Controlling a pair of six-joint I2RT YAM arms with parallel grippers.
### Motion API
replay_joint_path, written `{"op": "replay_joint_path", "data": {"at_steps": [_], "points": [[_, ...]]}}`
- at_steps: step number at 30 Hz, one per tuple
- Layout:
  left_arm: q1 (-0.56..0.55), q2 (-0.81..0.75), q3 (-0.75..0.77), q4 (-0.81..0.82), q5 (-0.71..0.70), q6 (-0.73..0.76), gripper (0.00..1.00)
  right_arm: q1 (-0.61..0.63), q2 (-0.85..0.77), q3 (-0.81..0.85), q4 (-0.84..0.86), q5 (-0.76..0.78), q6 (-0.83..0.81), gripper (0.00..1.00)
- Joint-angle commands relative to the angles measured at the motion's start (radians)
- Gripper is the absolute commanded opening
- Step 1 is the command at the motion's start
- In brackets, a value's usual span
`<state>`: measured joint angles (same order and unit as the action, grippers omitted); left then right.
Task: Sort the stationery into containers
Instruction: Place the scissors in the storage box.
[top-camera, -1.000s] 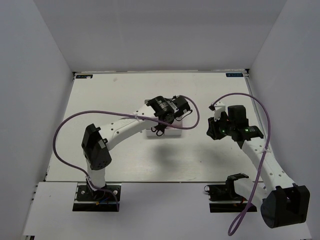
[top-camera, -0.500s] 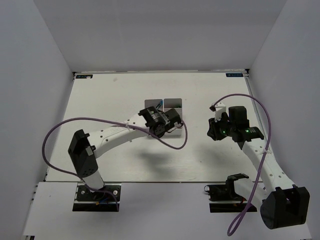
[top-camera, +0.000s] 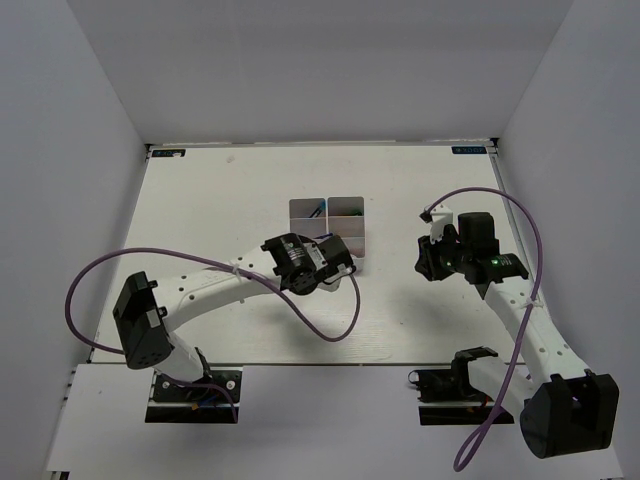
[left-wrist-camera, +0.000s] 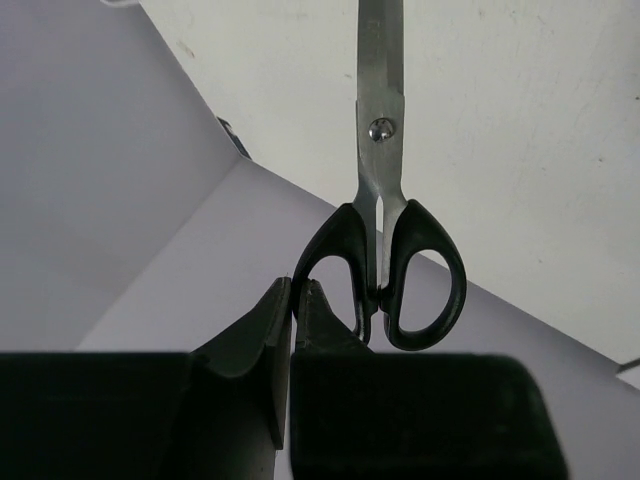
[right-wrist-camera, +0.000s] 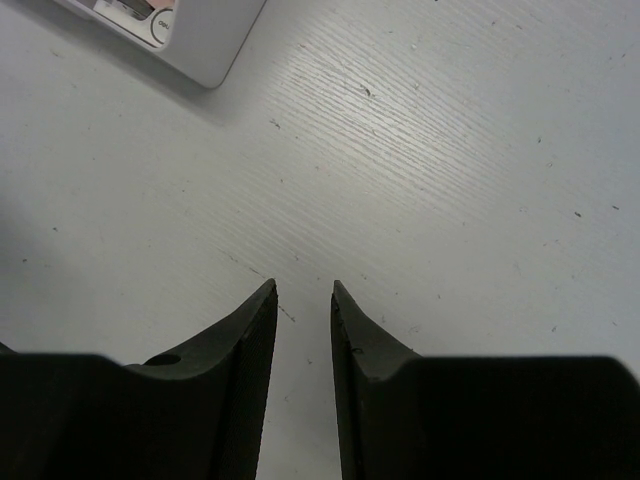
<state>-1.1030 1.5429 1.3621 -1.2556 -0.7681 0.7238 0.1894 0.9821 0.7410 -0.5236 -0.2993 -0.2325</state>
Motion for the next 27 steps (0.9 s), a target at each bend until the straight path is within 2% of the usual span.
{"op": "replay_joint_path", "data": {"at_steps": [1,12,27], "points": [[0.025,-0.018,0.005,0.105,0.021,0.161,0.0,-0.01,-0.01,0.0,0.008,-0.017,-0.002,0.32],[0.094,0.049,0.031,0.223,0.018,0.313,0.0,-0.018,-0.005,-0.003,0.011,-0.021,-0.002,0.32],[0.135,0.171,0.017,0.416,-0.007,0.416,0.0,-0.045,-0.01,-0.005,0.008,-0.038,-0.002,0.32]]}}
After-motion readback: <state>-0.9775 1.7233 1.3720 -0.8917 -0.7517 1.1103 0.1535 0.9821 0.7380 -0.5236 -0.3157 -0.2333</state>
